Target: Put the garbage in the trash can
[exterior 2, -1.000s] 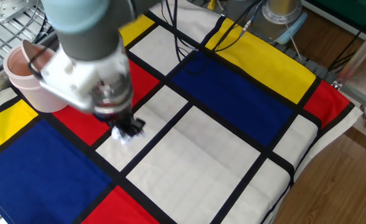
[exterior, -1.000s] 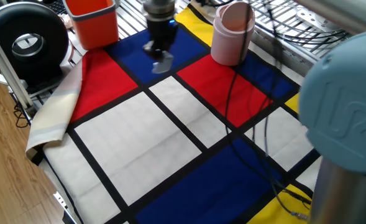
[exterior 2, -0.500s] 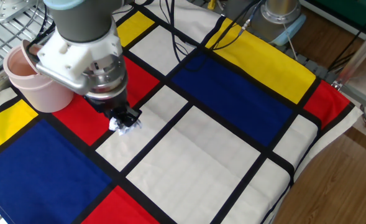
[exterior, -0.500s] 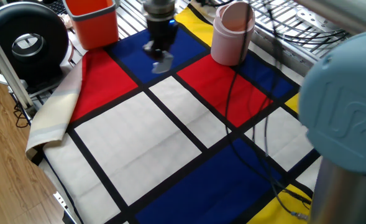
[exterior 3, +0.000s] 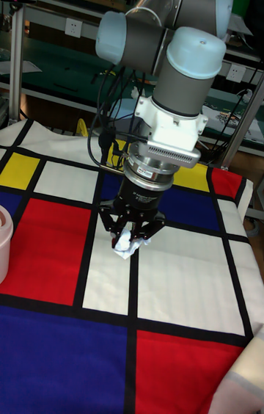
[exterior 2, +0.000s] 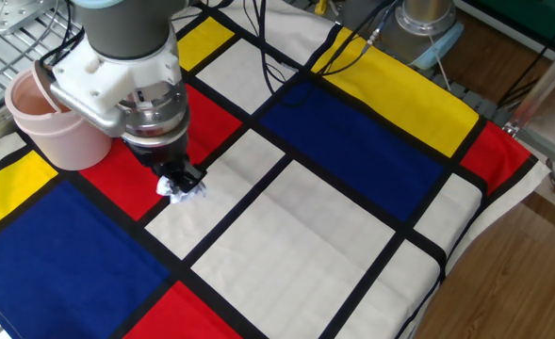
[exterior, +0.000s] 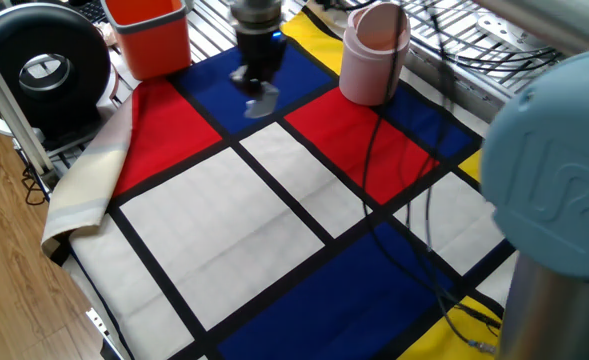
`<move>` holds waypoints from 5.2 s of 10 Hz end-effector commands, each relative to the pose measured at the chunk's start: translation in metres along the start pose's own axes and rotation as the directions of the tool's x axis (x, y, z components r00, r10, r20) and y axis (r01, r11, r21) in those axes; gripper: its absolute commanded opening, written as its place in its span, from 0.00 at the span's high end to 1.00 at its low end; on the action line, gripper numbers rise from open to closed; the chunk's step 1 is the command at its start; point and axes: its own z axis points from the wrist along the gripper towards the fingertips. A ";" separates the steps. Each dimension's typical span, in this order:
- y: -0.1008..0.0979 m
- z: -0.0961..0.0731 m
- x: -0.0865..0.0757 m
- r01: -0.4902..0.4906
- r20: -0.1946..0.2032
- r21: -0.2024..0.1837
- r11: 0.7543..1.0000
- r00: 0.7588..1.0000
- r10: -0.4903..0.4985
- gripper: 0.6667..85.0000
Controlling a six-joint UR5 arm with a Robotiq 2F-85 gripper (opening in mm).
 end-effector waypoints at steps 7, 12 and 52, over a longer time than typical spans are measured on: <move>-0.035 -0.006 0.002 0.078 0.000 -0.028 0.997 0.997 -0.078 1.00; -0.129 -0.035 0.007 0.188 -0.029 -0.043 0.981 0.981 -0.189 1.00; -0.249 -0.005 -0.012 0.265 0.127 -0.109 0.958 0.960 -0.251 1.00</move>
